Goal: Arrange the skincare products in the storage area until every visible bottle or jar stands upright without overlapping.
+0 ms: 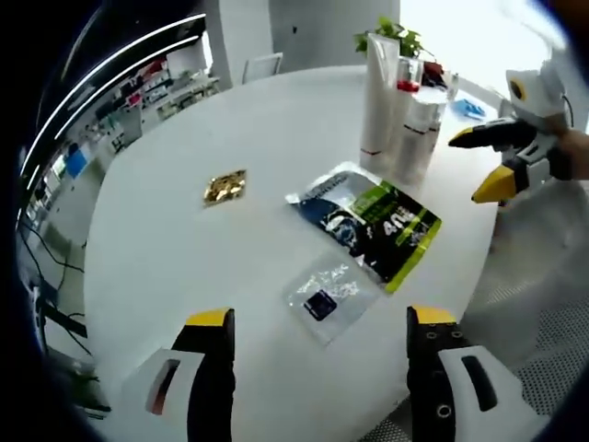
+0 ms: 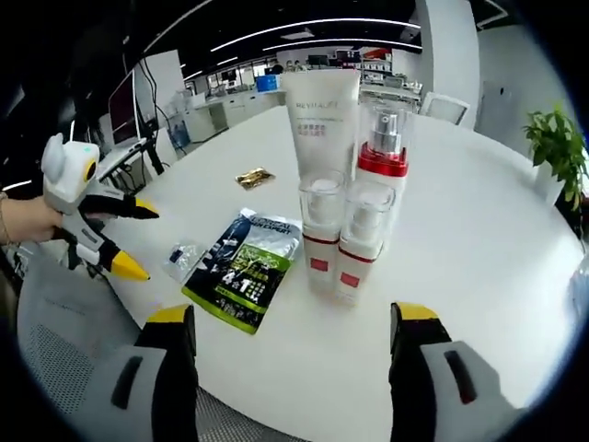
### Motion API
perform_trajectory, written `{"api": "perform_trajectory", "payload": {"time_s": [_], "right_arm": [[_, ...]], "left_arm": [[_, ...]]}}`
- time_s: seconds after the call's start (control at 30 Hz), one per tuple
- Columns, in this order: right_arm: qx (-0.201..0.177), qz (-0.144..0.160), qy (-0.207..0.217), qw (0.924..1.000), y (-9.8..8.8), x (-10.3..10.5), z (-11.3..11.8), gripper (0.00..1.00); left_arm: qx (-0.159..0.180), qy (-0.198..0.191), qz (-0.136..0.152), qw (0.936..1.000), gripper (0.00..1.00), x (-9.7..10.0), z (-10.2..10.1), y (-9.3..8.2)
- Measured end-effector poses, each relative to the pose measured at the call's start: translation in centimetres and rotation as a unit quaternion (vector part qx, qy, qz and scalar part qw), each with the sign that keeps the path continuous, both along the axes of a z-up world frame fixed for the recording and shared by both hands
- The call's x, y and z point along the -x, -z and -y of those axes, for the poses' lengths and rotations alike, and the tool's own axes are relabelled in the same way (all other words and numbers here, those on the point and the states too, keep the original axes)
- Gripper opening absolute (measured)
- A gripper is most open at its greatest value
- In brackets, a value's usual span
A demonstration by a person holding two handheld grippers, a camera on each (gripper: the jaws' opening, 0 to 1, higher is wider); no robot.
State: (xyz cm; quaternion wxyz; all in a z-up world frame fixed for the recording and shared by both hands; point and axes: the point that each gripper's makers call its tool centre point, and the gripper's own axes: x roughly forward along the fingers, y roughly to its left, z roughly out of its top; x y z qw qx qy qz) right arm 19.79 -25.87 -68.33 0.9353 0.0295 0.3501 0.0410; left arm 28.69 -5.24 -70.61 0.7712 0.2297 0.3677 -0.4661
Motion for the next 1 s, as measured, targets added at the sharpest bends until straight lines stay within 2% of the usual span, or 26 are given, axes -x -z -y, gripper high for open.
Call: {"api": "perform_trajectory", "payload": {"time_s": [0.17, 0.33, 0.53, 0.8, 1.0], "right_arm": [[0.002, 0.02, 0.011, 0.9997, -1.3, 0.4, 1.1, 0.9], [0.009, 0.034, 0.016, 0.9992, -2.4, 0.7, 2.2, 0.91], [0.006, 0.046, 0.019, 0.9987, -2.8, 1.2, 2.7, 0.93], [-0.002, 0.052, 0.014, 0.9985, -3.0, 1.7, 2.6, 0.95], [-0.001, 0.055, 0.011, 0.9984, -2.8, 1.8, 2.6, 0.95]], "left_arm": [[0.011, -0.018, -0.005, 0.9998, 0.82, 0.2, -0.7, -0.8], [0.051, -0.05, -0.024, 0.9972, 0.9, 0.6, -0.9, -1.9], [0.081, -0.077, -0.03, 0.9933, 0.97, 1.1, -1.3, -3.0], [0.093, -0.102, -0.032, 0.9899, 0.97, 1.8, -2.4, -3.3], [0.089, -0.117, -0.033, 0.9886, 0.97, 2.4, -3.2, -2.9]]}}
